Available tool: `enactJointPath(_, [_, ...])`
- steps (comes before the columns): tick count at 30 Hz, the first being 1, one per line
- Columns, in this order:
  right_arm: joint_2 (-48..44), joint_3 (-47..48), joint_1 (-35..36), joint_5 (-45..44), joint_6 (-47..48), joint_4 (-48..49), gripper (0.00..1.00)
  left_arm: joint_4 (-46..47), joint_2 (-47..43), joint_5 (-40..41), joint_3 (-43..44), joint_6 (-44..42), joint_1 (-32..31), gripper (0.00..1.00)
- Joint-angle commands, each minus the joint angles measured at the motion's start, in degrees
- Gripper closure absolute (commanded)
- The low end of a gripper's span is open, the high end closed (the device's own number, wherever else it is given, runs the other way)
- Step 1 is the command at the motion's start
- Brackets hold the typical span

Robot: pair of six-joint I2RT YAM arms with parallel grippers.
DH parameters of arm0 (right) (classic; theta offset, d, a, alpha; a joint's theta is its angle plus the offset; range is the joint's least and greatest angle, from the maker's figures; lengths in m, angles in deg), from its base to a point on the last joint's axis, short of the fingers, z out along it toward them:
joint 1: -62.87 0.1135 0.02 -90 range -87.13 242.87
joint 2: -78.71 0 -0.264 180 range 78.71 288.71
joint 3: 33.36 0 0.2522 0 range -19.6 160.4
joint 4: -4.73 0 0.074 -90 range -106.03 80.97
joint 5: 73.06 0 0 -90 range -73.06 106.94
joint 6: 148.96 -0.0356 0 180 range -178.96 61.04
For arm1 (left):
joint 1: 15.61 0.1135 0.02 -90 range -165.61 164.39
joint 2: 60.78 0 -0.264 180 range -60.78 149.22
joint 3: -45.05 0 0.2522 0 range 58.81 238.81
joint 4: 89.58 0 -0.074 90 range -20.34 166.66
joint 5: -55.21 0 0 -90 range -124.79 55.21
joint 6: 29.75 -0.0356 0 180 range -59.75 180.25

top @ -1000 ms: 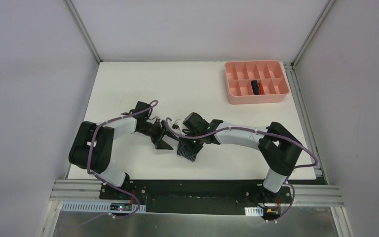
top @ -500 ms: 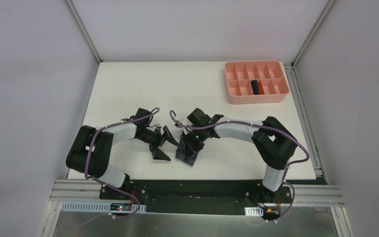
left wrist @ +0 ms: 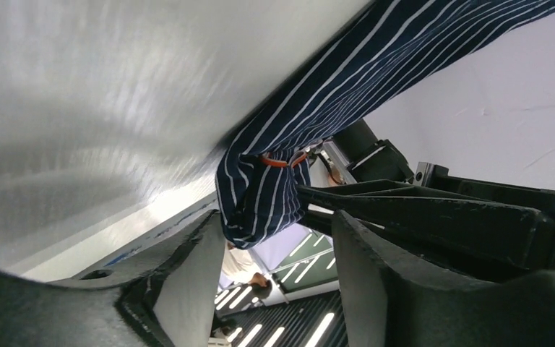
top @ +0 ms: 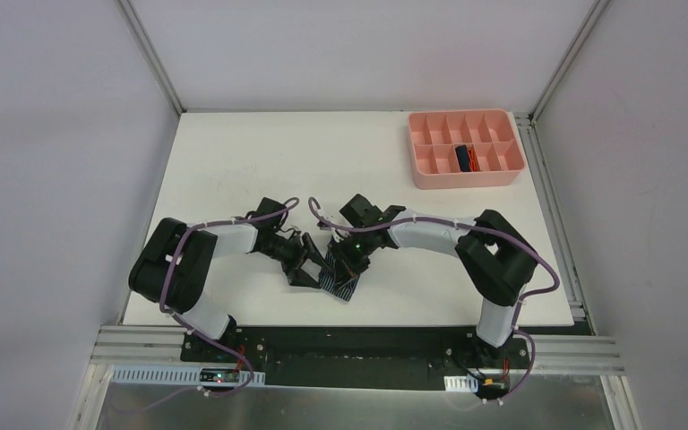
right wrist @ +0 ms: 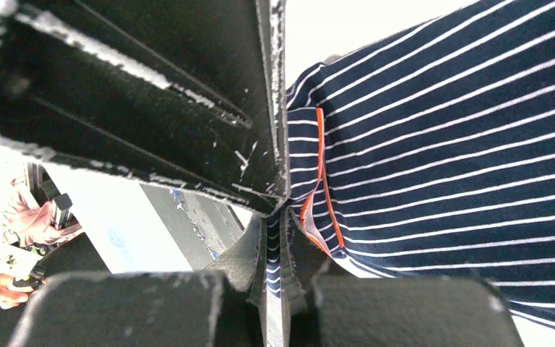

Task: Roll the underwear
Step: Roll the underwear to the center of the board.

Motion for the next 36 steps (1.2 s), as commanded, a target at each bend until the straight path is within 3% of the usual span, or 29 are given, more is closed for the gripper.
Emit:
enactJointPath(1, [0.7,2.4,-0.2,1.4,-0.6,-0.7,1.00,0.6,3.1,0.2,-0.8,2.8,-0.8,0.51])
enactJointPath(4, [0.8,2.7,-0.2,1.0,-0.8,-0.7,1.00,0.7,4.6,-0.2,-0.4,2.1,-1.0,0.64])
enactJointPath(9, [0.0,3.2,-0.2,-0.2,-1.2,-0.7,1.00,0.6,6.6,-0.7,-0.2,1.7,-1.1,1.00])
enactJointPath(12, [-1.7,3.1,-0.2,-2.6,-1.3,-1.1,0.99,0.6,6.5,-0.3,-0.2,2.4,-1.0,1.00])
enactJointPath(14, [-4.1,2.7,-0.1,-5.9,-1.0,-1.7,0.72,0.6,5.9,-0.3,-0.3,2.8,-1.0,1.00])
enactJointPath(15, [-5.5,2.4,0.1,-8.0,-0.8,-2.1,0.63,0.7,5.5,-0.3,-0.3,3.0,-1.0,1.00])
enactJointPath(18, [-10.0,2.8,1.5,-16.8,1.7,-5.2,0.50,0.5,4.7,-0.4,-1.0,3.9,-0.9,1.00])
enactJointPath(25, [-15.6,1.0,12.2,-42.1,8.4,-7.8,0.43,0.4,4.2,-0.4,-2.0,4.8,-0.8,1.00])
enactJointPath(30, [-13.0,-0.4,18.6,-49.9,8.9,-5.3,0.37,0.4,4.2,-0.4,-1.4,5.1,-0.8,1.00])
enactJointPath(36, [-8.5,0.4,21.5,-52.4,8.4,-3.6,0.38,0.4,4.1,-0.1,-1.4,5.3,-0.8,1.00])
